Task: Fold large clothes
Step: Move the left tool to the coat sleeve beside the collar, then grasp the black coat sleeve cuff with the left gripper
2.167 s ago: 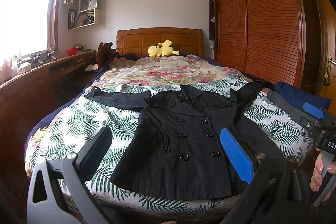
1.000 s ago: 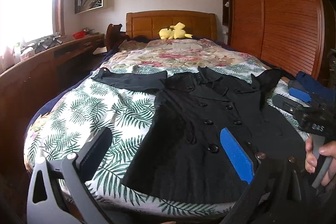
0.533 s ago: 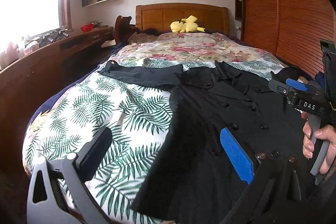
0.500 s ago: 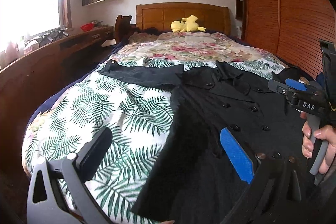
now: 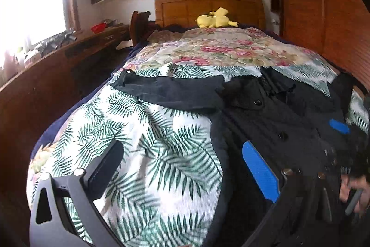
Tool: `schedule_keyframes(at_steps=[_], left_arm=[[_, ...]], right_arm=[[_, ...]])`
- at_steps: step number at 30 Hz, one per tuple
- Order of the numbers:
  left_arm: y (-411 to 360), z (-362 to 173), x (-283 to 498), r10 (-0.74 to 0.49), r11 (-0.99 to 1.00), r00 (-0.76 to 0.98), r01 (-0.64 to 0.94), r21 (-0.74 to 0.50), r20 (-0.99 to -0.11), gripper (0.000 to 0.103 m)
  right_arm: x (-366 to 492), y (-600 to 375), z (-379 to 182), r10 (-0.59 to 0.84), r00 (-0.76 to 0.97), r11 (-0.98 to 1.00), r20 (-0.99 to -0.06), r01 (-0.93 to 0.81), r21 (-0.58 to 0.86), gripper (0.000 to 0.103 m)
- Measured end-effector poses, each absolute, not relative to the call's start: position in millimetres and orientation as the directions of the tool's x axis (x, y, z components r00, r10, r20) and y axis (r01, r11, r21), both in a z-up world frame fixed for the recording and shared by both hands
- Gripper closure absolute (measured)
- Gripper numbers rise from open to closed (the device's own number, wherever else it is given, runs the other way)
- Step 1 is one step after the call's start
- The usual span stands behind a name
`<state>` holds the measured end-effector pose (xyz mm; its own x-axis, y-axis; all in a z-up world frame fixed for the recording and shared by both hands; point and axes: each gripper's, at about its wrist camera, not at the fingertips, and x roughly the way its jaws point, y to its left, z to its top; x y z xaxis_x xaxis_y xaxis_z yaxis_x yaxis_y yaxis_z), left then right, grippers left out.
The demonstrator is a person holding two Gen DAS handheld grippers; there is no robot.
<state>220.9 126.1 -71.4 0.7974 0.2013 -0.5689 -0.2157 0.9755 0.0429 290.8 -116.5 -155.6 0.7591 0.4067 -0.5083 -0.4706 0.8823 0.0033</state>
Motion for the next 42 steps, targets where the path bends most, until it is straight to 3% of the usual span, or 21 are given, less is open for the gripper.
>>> schedule_keyframes(at_steps=[3,15,22,31,35,37,42], left_arm=[[134.9,-72.3,240.6,0.186,0.976,0.798,-0.220,0.010,-0.573,0.000],[149.3,-91.9,336.4,0.193,0.980,0.773,-0.186,0.075,-0.604,0.000],[190.6,-124.5,396.7,0.099,0.983,0.726,-0.179,-0.048,-0.681,0.000],[229.9,-162.3,451.1,0.078,0.958,0.662,-0.257,-0.128,-0.745,0.001],[256.2,-175.1,464.4,0.002,0.917,0.664,-0.300,-0.264,-0.748,0.016],[265.3,-178.7,469.0,0.004,0.901,0.666,-0.326,-0.287,-0.746,0.027],[278.7,-189.2,472.9,0.016,0.880,0.651,-0.370,-0.299,-0.759,0.042]], right_arm=[[291.6,-117.5,-159.4,0.405,0.758,0.883,-0.511,-0.469,0.004,0.000],[296.5,-118.8,-166.6,0.410,0.743,0.885,-0.529,-0.464,0.034,0.000],[297.7,-119.2,-168.0,0.405,0.742,0.887,-0.534,-0.460,0.034,0.000],[298.4,-119.2,-169.5,0.403,0.749,0.891,-0.527,-0.451,0.040,0.000],[298.2,-119.8,-170.2,0.403,0.748,0.891,-0.528,-0.452,0.040,0.000],[298.2,-120.0,-169.9,0.404,0.748,0.891,-0.526,-0.452,0.041,0.000],[298.2,-120.3,-170.2,0.405,0.747,0.891,-0.526,-0.452,0.045,0.000]])
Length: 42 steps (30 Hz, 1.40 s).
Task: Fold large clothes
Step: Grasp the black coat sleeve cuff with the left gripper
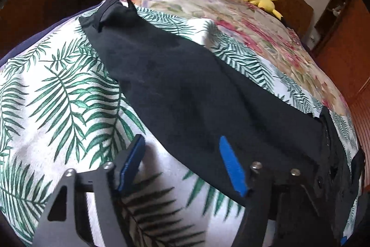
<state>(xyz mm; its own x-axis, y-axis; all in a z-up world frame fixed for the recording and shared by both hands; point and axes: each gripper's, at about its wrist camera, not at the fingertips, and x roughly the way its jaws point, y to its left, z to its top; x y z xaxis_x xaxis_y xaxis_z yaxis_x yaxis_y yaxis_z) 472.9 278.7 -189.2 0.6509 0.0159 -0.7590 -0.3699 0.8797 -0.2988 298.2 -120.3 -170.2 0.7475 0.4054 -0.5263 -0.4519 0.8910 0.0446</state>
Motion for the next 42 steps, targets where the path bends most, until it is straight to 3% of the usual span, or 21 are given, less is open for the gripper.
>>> schedule_keyframes(at_steps=[1,5,7,9,16,24,33,42], left_arm=[[277.7,-189.6,474.1,0.030,0.884,0.650,-0.372,-0.283,-0.760,0.048],[273.6,-190.1,481.4,0.064,0.900,0.636,-0.370,-0.231,-0.769,0.089],[269.8,-186.3,484.4,0.084,0.911,0.631,-0.363,-0.198,-0.771,0.100],[265.6,-177.5,486.1,0.096,0.920,0.632,-0.352,-0.175,-0.769,0.103],[215.7,-107.3,466.1,0.124,0.966,0.714,-0.247,-0.082,-0.689,0.103],[116.9,-39.5,393.7,-0.010,0.999,0.783,-0.023,-0.045,-0.622,0.103],[73.9,-48.4,342.5,0.027,0.998,0.755,0.021,0.065,-0.655,0.103],[89.1,-49.0,327.7,-0.031,0.998,0.737,0.056,0.015,-0.675,0.101]], right_arm=[[298.2,-120.6,-170.2,0.406,0.747,0.891,-0.526,-0.452,0.046,0.000],[298.3,-121.0,-170.3,0.406,0.747,0.891,-0.526,-0.452,0.044,0.000],[298.3,-121.2,-170.1,0.406,0.748,0.891,-0.525,-0.452,0.044,0.000],[298.5,-121.0,-170.3,0.406,0.747,0.891,-0.526,-0.453,0.044,0.000],[296.5,-122.0,-169.5,0.408,0.755,0.890,-0.514,-0.454,0.040,0.000],[288.6,-123.7,-162.5,0.409,0.770,0.892,-0.489,-0.451,0.035,0.000],[250.6,-134.0,-150.9,0.398,0.797,0.886,-0.454,-0.462,-0.034,0.000],[251.4,-139.3,-151.6,0.401,0.794,0.886,-0.456,-0.462,-0.026,0.000]])
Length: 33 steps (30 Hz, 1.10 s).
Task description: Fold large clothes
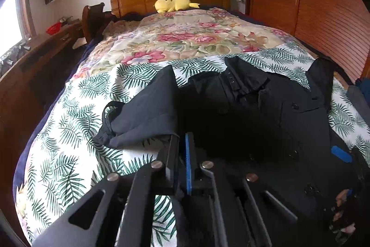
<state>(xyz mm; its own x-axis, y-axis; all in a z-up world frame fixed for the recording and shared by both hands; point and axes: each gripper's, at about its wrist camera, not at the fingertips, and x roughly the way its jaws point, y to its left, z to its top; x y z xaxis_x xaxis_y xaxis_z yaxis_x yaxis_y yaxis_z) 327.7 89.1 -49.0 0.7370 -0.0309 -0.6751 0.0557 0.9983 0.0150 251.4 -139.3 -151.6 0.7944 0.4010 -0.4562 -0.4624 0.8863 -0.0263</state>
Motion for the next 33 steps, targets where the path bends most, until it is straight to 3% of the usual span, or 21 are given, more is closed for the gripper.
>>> schedule_keyframes(at_steps=[4,8,14,22,33], left_arm=[[105.1,-33.9,313.8,-0.074,0.997,0.777,0.077,-0.023,-0.626,0.093],[128.6,-28.4,313.0,-0.075,0.997,0.794,0.053,-0.054,-0.603,0.079],[173.3,-58.1,345.8,-0.036,0.996,0.762,-0.023,-0.082,-0.647,0.072],[209.5,-112.9,397.3,-0.004,0.990,0.704,-0.100,-0.105,-0.711,0.071],[231.6,-156.1,444.4,0.104,0.977,0.625,-0.209,-0.038,-0.774,0.071]], right_arm=[[252.6,-136.3,-153.8,0.401,0.791,0.882,-0.462,-0.469,-0.037,0.000],[249.9,-132.9,-155.7,0.405,0.789,0.876,-0.461,-0.480,-0.052,0.000],[252.8,-131.8,-158.0,0.400,0.785,0.876,-0.472,-0.479,-0.055,0.000],[259.4,-134.6,-162.6,0.401,0.772,0.880,-0.493,-0.475,-0.028,0.000],[269.5,-135.4,-170.2,0.397,0.744,0.883,-0.538,-0.470,0.001,0.000]])
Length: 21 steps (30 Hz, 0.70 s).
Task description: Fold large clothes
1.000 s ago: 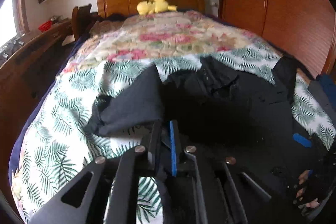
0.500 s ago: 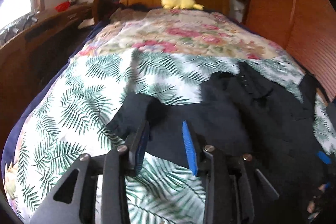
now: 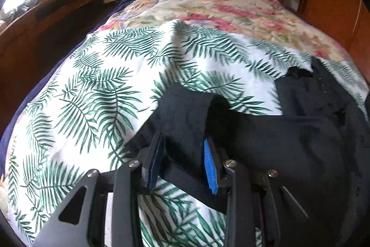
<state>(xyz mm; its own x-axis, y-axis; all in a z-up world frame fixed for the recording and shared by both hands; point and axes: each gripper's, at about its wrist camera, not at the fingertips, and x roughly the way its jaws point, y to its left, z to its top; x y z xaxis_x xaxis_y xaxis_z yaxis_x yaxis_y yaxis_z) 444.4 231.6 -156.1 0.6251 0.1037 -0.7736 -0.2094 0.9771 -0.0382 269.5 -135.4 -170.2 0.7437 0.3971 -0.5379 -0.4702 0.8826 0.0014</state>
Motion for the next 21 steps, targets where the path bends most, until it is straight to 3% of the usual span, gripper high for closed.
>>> schedule_keyframes(at_steps=[3,5,7,14,21], left_arm=[[228.9,-154.0,445.7,0.097,0.983,0.642,-0.179,-0.026,-0.761,0.073],[223.0,-147.7,444.4,0.100,0.988,0.658,-0.156,-0.005,-0.747,0.095],[215.2,-136.3,439.6,0.118,0.988,0.672,-0.150,0.022,-0.731,0.101],[172.7,-74.7,405.6,0.131,0.991,0.752,-0.098,0.087,-0.646,0.103],[108.0,-10.2,349.8,0.053,0.996,0.819,-0.002,0.090,-0.572,0.103]], right_arm=[[269.7,-134.4,-170.6,0.397,0.744,0.882,-0.538,-0.471,0.000,0.000],[271.0,-134.7,-170.6,0.399,0.744,0.882,-0.536,-0.470,0.004,0.000],[270.9,-134.7,-170.9,0.400,0.743,0.883,-0.537,-0.470,0.007,0.000],[272.1,-139.4,-170.9,0.404,0.743,0.885,-0.534,-0.465,0.024,0.000],[267.1,-152.8,-162.5,0.416,0.752,0.891,-0.511,-0.448,0.067,0.000]])
